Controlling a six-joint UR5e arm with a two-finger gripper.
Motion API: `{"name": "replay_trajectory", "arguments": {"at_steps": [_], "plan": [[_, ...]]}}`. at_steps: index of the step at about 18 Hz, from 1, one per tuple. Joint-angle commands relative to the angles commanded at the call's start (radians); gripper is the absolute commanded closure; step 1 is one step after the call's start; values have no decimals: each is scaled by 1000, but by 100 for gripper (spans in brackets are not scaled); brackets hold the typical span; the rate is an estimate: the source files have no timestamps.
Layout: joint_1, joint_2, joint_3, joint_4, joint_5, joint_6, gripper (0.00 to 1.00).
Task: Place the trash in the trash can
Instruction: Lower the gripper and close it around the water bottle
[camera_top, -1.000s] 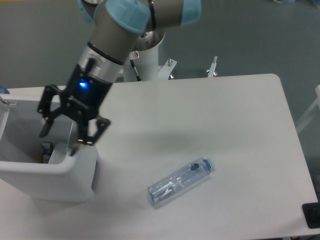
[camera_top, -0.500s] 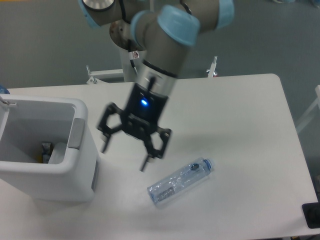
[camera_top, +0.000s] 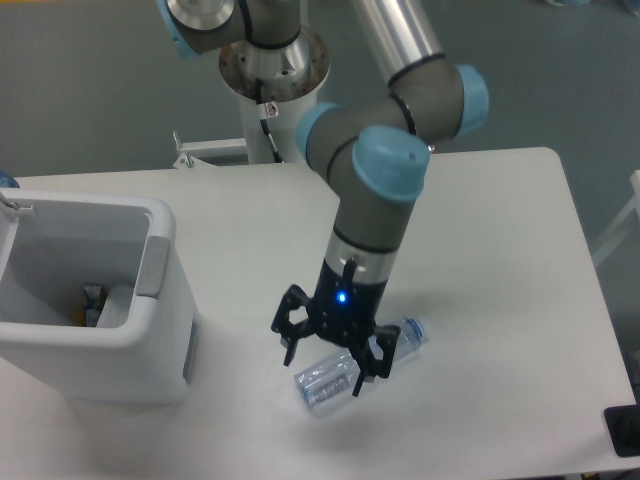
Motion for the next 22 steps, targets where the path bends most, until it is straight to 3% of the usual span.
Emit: {"name": "replay_trajectory", "arguments": {"at_steps": [4, 11, 22], "plan": [[-43, -41, -35, 0, 127, 129, 0], [-92, -115, 3, -2, 235, 134, 0], [-129, -173, 15, -3, 289, 128, 1]]}}
